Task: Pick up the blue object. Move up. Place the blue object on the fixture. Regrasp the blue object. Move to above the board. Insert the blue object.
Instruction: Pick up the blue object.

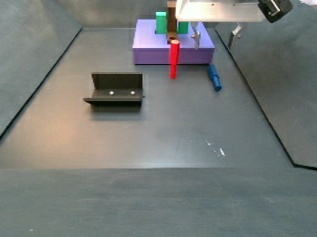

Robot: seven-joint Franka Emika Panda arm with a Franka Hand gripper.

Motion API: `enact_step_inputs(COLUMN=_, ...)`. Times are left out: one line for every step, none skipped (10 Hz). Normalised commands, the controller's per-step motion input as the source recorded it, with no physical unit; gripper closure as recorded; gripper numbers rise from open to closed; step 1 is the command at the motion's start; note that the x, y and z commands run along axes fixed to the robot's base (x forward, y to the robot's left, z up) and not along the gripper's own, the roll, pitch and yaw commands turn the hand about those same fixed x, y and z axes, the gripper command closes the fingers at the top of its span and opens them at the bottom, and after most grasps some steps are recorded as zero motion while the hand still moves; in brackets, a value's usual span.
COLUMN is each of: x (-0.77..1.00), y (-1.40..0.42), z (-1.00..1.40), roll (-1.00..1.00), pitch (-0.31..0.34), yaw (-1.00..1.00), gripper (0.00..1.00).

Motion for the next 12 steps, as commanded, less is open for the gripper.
enact_step_inputs(x=0.06, y=-0.13, z=-0.12, roll=0.15, pitch=-0.043, yaw=0.09, gripper=0.00)
enact_step_inputs(x=0.12, y=-0.14, z=-0.18, roll=0.16, pitch=-0.124, yaw=0.09, gripper=0.00)
enact_step_inputs(x=0.11, y=-0.14, z=-0.16, roll=0.17, pitch=-0.163, yaw=0.05, gripper=0.00)
enact_step_inputs(x=0.12, y=-0.11, z=-0.13, roll=0.15, pitch=-0.179, yaw=0.00, gripper=0.00)
enact_step_inputs(x=0.11, y=-0.05, z=-0.12, roll=0.15, pitch=-0.227, yaw=0.00, gripper=0.00)
enact_step_inputs(x=0.09, y=-0.02, z=-0.09, roll=0.16, pitch=-0.263, yaw=0.00, gripper=0.00)
enact_step_inputs(x=0.08, y=0.00, z=-0.13, roll=0.13, pitch=-0.229, yaw=0.00, gripper=0.00)
enact_step_inputs(x=0.04, y=0.00, z=-0.18, roll=0.18, pitch=-0.190, yaw=0.00, gripper=0.00)
enact_step_inputs(x=0.00, y=0.00, z=-0.23, roll=0.20, pitch=-0.194, yaw=0.00, gripper=0.00)
enact_step_inputs(x=0.00, y=0.00, z=-0.27, roll=0.19, pitch=-0.219, yaw=0.00, gripper=0.00)
enact_step_inputs(x=0.00, y=0.00, z=-0.30, roll=0.17, pitch=-0.251, yaw=0.00, gripper=0.00)
enact_step_inputs(x=0.00, y=0.00, z=-0.32, roll=0.12, pitch=-0.251, yaw=0.00, gripper=0.00)
